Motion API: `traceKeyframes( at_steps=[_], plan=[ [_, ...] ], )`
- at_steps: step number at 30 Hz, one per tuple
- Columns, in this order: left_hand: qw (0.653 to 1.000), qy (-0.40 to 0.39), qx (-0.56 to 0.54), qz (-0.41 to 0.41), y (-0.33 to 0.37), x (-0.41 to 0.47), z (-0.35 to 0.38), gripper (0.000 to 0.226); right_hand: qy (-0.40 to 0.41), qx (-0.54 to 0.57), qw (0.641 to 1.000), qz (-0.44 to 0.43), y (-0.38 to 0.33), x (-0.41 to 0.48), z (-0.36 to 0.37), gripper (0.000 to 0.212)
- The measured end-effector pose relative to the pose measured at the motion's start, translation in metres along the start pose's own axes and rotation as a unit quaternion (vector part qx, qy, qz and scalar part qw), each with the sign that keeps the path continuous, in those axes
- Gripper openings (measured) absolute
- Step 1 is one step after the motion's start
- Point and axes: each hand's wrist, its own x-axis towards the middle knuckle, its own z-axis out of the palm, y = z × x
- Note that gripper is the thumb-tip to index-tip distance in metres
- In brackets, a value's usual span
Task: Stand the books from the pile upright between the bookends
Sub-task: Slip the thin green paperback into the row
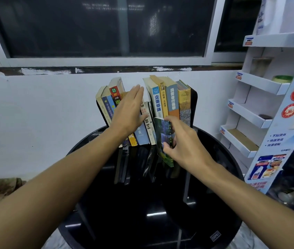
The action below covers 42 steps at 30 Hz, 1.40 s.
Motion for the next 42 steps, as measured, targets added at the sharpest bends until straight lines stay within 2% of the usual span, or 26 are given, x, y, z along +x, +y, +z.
traceKeyframes(
  at_steps=[3, 6, 12, 36, 42],
  plan=[
    [0.999, -0.028, 0.013, -0.01, -0.001, 0.011, -0.003, 0.082, 0.001, -0.005, 1.0, -0.001, -0.001, 0.002, 0.0, 0.071],
    [0.999, -0.038, 0.015, -0.02, -0.004, 0.017, 0.0, 0.061, 0.006, -0.01, 1.0, -0.008, -0.002, 0.006, 0.001, 0.07],
    [1.0, -0.007, 0.012, -0.025, -0.012, 0.02, 0.007, 0.041, 0.019, -0.019, 0.999, -0.019, -0.001, 0.016, 0.002, 0.069],
    [0.998, 0.016, -0.012, -0.06, -0.02, 0.019, 0.015, 0.041, 0.048, -0.079, 0.993, -0.069, 0.011, 0.07, 0.034, 0.063],
    [0.998, 0.024, -0.014, -0.06, -0.021, 0.018, 0.017, 0.041, 0.065, -0.073, 0.992, -0.079, 0.023, 0.072, 0.052, 0.068]
  ],
)
